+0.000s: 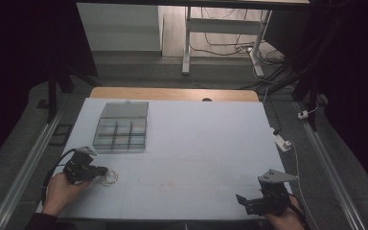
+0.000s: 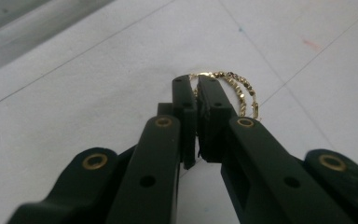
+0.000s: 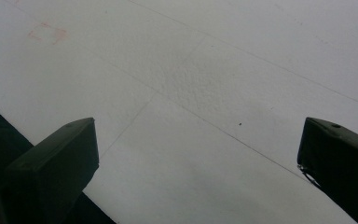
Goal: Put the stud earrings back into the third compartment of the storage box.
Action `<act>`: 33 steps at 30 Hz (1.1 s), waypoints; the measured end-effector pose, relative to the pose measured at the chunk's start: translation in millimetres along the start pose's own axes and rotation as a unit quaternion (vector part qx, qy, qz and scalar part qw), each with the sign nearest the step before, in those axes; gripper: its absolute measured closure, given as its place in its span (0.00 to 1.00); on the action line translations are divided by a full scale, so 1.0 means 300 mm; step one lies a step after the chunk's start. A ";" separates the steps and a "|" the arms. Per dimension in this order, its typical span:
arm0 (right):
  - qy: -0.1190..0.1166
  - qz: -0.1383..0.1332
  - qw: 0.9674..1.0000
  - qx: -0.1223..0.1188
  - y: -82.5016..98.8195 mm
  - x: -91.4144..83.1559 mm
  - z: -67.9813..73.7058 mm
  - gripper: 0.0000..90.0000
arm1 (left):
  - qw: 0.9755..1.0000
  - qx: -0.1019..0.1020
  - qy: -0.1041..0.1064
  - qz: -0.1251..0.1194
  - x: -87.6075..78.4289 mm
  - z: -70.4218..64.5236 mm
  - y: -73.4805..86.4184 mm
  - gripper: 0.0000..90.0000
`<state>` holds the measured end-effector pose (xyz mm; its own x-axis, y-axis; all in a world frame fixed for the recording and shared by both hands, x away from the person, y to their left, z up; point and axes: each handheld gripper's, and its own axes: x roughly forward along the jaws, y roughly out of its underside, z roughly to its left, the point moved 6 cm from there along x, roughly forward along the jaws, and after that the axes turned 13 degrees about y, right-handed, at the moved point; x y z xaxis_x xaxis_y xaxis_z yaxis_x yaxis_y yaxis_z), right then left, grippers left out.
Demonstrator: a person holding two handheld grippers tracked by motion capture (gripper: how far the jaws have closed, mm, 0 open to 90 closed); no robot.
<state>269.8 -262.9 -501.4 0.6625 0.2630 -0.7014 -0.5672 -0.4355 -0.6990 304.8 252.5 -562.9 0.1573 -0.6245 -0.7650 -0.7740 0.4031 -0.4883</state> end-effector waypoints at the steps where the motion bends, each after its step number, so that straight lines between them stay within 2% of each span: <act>1: 0.000 0.000 1.000 0.000 0.000 0.000 0.000 0.00 | 1.000 0.000 0.001 -0.004 -0.003 -0.001 -0.002 0.96; 5: 0.000 0.000 1.000 0.000 0.000 0.000 0.000 0.00 | 1.000 -0.007 0.006 -0.016 -0.015 -0.007 -0.010 0.96; 6: -0.001 0.000 1.000 0.001 0.000 -0.001 -0.001 0.00 | 1.000 -0.007 0.010 -0.028 -0.026 -0.012 -0.018 0.96; 14: -0.001 -0.002 1.000 0.001 0.000 -0.002 -0.001 0.00 | 0.998 0.000 0.008 -0.066 -0.069 -0.020 -0.063 0.96; 21: -0.003 -0.004 1.000 0.005 0.000 -0.003 -0.004 0.00 | 0.995 0.003 0.008 -0.101 -0.104 -0.020 -0.109 0.96; 26: -0.003 -0.004 1.000 0.004 0.000 -0.003 -0.003 0.00 | 0.994 0.003 -0.002 -0.110 -0.112 -0.010 -0.141 0.96; 33: -0.004 -0.004 1.000 0.005 0.000 -0.003 -0.004 0.00 | 0.992 -0.001 -0.001 -0.126 -0.122 0.009 -0.180 0.96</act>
<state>269.8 -264.0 -500.6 0.6633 0.2725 -0.6969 -0.5672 -0.4244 -0.7058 342.4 255.2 -509.8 0.3477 -0.7043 -0.6189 -0.7104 0.2329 -0.6641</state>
